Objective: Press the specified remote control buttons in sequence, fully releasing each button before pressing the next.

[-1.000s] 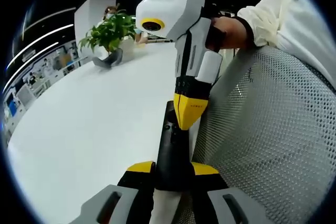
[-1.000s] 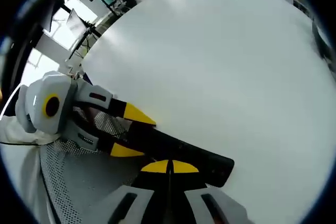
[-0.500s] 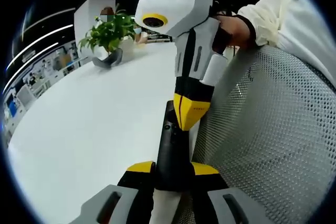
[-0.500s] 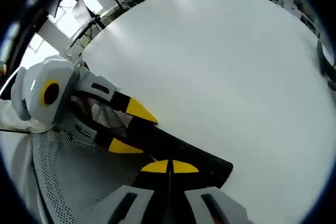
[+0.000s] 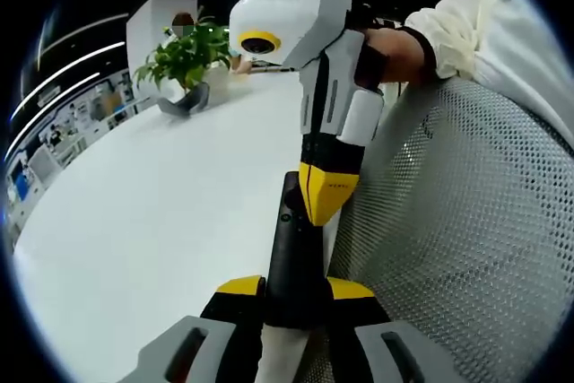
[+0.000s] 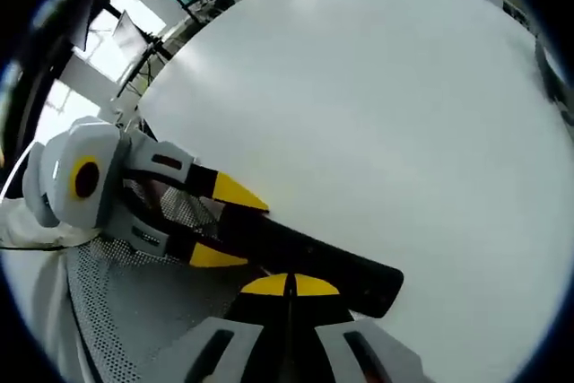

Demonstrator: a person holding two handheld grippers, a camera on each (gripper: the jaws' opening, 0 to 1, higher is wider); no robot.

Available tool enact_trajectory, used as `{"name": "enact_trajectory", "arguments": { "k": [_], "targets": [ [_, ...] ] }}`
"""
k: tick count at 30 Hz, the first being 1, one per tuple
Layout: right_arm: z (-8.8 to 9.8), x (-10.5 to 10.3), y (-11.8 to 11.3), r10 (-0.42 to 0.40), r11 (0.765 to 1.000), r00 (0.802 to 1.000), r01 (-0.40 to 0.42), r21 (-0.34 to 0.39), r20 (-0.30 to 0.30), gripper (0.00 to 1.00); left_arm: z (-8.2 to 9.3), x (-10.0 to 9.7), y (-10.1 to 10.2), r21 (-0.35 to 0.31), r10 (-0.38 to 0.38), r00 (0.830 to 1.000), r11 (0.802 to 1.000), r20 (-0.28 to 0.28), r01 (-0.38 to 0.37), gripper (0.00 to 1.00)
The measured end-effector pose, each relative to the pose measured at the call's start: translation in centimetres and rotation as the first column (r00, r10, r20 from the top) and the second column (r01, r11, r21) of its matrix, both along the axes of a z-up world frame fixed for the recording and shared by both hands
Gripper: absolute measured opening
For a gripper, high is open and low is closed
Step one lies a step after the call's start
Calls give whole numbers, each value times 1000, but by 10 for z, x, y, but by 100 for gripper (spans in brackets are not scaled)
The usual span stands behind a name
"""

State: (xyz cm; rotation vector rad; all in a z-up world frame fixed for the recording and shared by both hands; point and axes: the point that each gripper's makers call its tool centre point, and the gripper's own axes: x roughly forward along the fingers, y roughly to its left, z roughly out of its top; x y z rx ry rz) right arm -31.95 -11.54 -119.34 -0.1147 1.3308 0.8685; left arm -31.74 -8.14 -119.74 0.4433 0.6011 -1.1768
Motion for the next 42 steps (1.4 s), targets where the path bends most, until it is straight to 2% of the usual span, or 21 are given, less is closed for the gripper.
{"name": "enact_trajectory", "arguments": {
  "k": [3, 8, 13, 17, 24, 28, 34, 37, 38, 39, 42],
  "targets": [
    [0, 0, 0, 10, 1000, 1000, -10, -8, -3, 0, 0, 0, 0, -1, 1, 1000, 1000, -1, -1, 25],
    [1, 2, -1, -53, 998, 996, 56, 38, -72, 0, 0, 0, 0, 1, 1, 1000, 1000, 1, -1, 25],
    [9, 11, 1, -93, 993, 995, 95, 75, -29, 0, 0, 0, 0, 4, 0, 1000, 1000, 3, 0, 25],
    [13, 15, 7, -114, 986, 993, 116, 122, -22, 0, 0, 0, 0, 6, 0, 1000, 1000, 4, 0, 25],
    [8, 11, 9, -83, 992, 997, 83, 91, -3, 0, 0, 0, 0, 8, -1, 1000, 1000, 4, 1, 25],
    [9, 13, 12, -54, 994, 998, 51, 93, 35, 0, -1, 0, 0, 7, -1, 1000, 1000, 4, 1, 25],
    [10, 10, 17, -22, 994, 999, 18, 111, 35, 0, 0, 0, 0, 5, 0, 1000, 1000, 3, 0, 26],
    [2, 7, 17, -3, 996, 1000, 0, 90, 31, 0, 0, 0, 0, 5, 0, 1000, 1000, 3, 0, 26],
    [6, 11, 20, -25, 992, 998, 19, 122, 50, 0, 0, 0, 0, 5, 0, 1000, 1000, 2, 0, 25],
    [5, 10, 16, -16, 994, 999, 12, 106, 37, 0, 0, 0, 0, 4, 0, 1000, 1000, 2, 0, 25],
    [5, 10, 16, -36, 992, 999, 33, 120, 20, 0, 0, 0, 0, 4, 1, 1000, 1000, 2, -1, 25]
  ]
}}
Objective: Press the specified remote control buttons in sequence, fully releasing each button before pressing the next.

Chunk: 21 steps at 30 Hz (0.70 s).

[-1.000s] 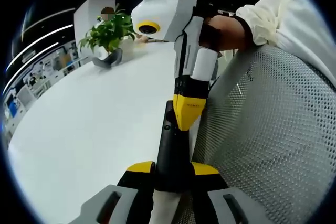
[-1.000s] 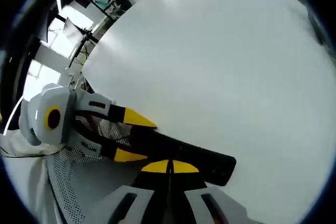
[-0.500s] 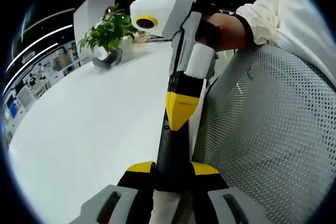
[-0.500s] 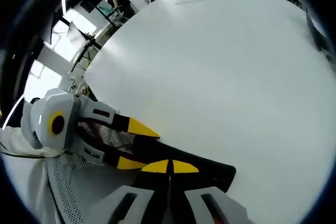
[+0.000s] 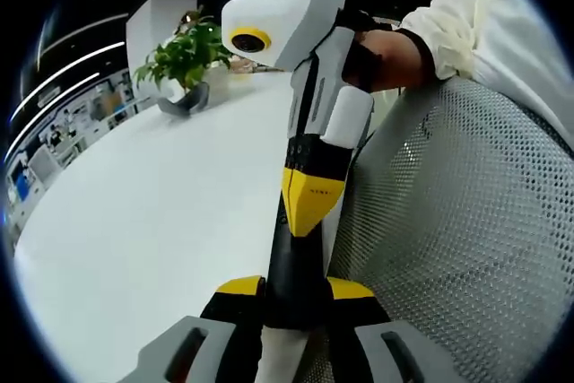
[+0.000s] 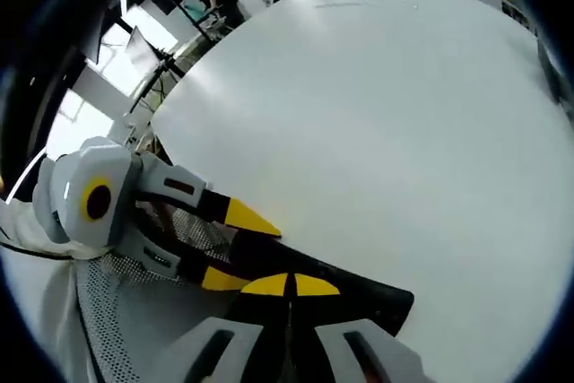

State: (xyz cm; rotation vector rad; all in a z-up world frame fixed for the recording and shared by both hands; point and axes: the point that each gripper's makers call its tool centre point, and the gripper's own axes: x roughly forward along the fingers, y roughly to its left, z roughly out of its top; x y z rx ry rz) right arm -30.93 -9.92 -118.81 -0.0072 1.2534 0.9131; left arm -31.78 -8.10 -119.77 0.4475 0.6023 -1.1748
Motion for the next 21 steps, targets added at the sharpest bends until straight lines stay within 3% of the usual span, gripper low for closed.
{"name": "enact_trajectory", "arguments": {
  "k": [12, 17, 21],
  "targets": [
    [0, 0, 1, 1, 1000, 1000, -1, -1, 6, 0, 0, 1, -1, -4, 1, 1000, 1000, -2, -1, 25],
    [-1, 2, -1, -60, 998, 997, 61, 31, -52, 0, 0, 1, 0, -2, 2, 1000, 1000, -2, -2, 25],
    [-1, 0, 2, -28, 999, 999, 28, 20, -30, 0, 0, 1, 0, -3, 1, 1000, 1000, -1, -1, 25]
  ]
}}
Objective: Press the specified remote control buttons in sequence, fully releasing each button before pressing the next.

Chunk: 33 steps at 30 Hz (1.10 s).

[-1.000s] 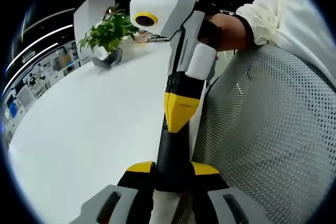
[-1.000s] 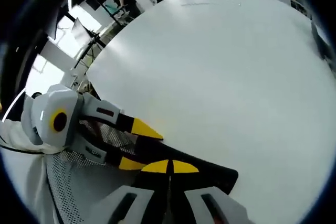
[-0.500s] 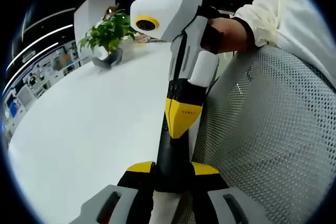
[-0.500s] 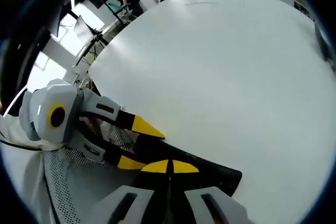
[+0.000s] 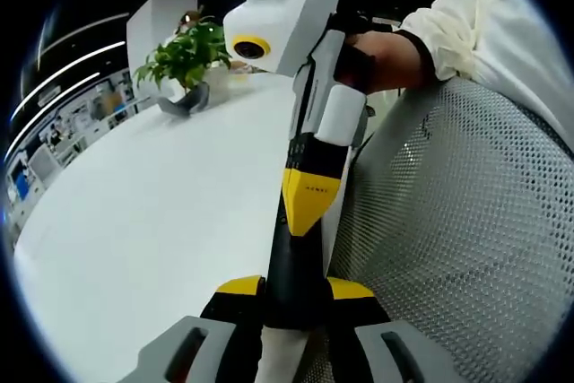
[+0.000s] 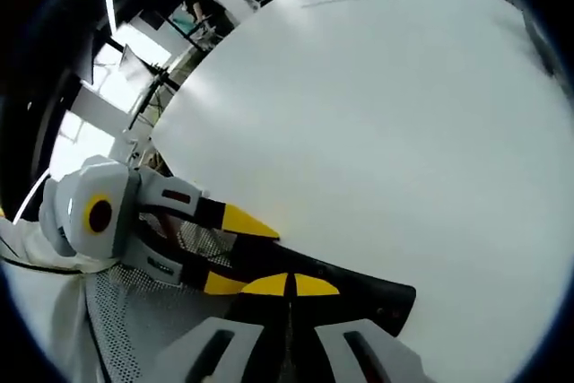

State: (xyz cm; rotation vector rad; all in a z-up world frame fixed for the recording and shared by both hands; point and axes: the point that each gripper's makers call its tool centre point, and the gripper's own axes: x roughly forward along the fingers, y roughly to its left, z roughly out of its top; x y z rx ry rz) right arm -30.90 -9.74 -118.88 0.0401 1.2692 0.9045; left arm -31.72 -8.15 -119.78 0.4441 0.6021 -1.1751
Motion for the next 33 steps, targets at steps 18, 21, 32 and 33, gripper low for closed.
{"name": "enact_trajectory", "arguments": {
  "k": [18, 21, 32, 33],
  "targets": [
    [5, -1, 9, 93, 996, 990, -93, 0, 107, 0, 0, 0, 0, 2, -2, 1000, 1000, 1, 2, 25],
    [7, 0, 10, 94, 995, 988, -95, 7, 119, 0, 0, 0, 0, 2, -2, 1000, 1000, 0, 2, 25],
    [1, -3, 10, 138, 990, 980, -134, -34, 142, 0, 1, 0, 0, -1, -1, 1000, 1000, -3, 1, 25],
    [1, -2, 10, 138, 990, 980, -134, -35, 143, 0, 1, 0, 0, -1, 0, 1000, 1000, -3, 0, 25]
  ]
}}
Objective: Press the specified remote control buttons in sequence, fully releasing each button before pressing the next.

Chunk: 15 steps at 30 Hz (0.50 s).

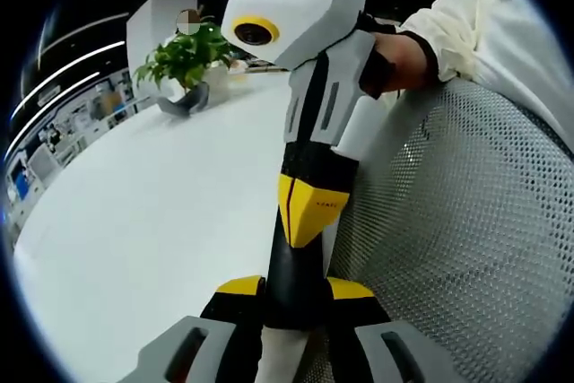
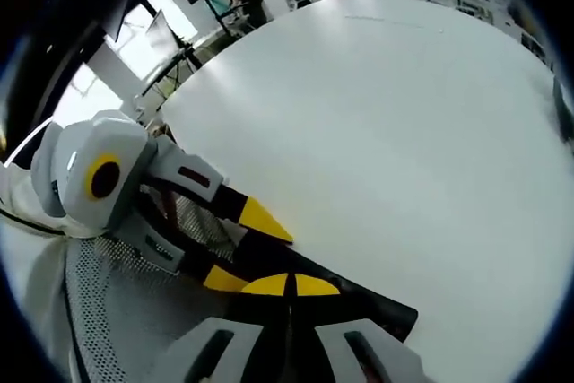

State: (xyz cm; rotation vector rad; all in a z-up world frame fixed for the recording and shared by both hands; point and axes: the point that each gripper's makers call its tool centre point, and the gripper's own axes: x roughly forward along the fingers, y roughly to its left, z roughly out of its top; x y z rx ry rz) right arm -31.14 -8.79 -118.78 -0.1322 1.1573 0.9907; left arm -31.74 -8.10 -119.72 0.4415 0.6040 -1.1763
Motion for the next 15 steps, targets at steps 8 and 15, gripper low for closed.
{"name": "enact_trajectory", "arguments": {
  "k": [8, 15],
  "targets": [
    [0, 1, 0, 13, 1000, 1000, -13, -21, 22, 0, 0, 0, 0, -3, 5, 1000, 1000, -4, -5, 25],
    [-1, 1, 1, 14, 999, 999, -11, -51, 45, 0, 1, 1, -1, -10, 20, 1000, 1000, -11, -20, 25]
  ]
}}
